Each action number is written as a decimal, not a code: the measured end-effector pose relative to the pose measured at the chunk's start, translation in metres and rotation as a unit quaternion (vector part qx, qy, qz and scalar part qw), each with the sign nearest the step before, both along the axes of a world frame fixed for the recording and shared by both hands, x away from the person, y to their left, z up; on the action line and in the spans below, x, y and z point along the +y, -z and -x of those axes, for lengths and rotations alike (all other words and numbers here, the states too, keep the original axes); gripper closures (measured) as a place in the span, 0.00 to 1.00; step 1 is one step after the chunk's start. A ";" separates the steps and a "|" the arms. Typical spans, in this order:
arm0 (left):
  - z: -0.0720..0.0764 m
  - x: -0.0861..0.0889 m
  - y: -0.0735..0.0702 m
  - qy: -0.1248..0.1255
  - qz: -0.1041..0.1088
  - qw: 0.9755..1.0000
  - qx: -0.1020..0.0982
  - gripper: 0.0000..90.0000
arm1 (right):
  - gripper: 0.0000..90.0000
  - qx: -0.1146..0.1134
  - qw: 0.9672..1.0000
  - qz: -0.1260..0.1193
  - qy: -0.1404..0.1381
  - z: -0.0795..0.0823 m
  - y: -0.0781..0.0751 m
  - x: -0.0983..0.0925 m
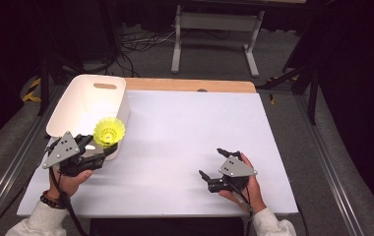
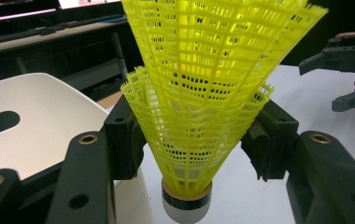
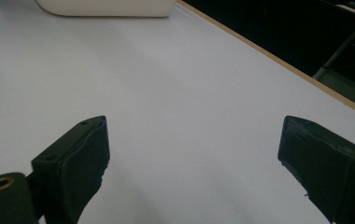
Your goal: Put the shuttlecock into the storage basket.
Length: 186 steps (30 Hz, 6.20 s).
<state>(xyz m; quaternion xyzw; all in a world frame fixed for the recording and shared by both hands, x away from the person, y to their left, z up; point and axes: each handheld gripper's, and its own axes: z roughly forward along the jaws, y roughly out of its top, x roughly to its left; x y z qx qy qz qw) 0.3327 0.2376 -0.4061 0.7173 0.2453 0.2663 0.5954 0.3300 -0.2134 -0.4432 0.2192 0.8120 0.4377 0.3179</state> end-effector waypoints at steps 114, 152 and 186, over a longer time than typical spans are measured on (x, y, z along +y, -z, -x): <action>-0.200 0.023 -0.037 -0.168 -0.150 0.951 0.211 0.56 | 0.11 0.043 0.999 0.008 -0.002 -0.012 0.011 -0.004; -0.210 0.013 -0.018 -0.161 -0.230 0.915 0.288 0.31 | 0.11 0.057 0.998 0.016 -0.012 -0.014 0.013 0.000; -0.145 0.004 -0.076 -0.111 -0.195 0.969 0.107 0.20 | 0.11 0.030 1.000 -0.001 -0.002 -0.009 0.002 -0.004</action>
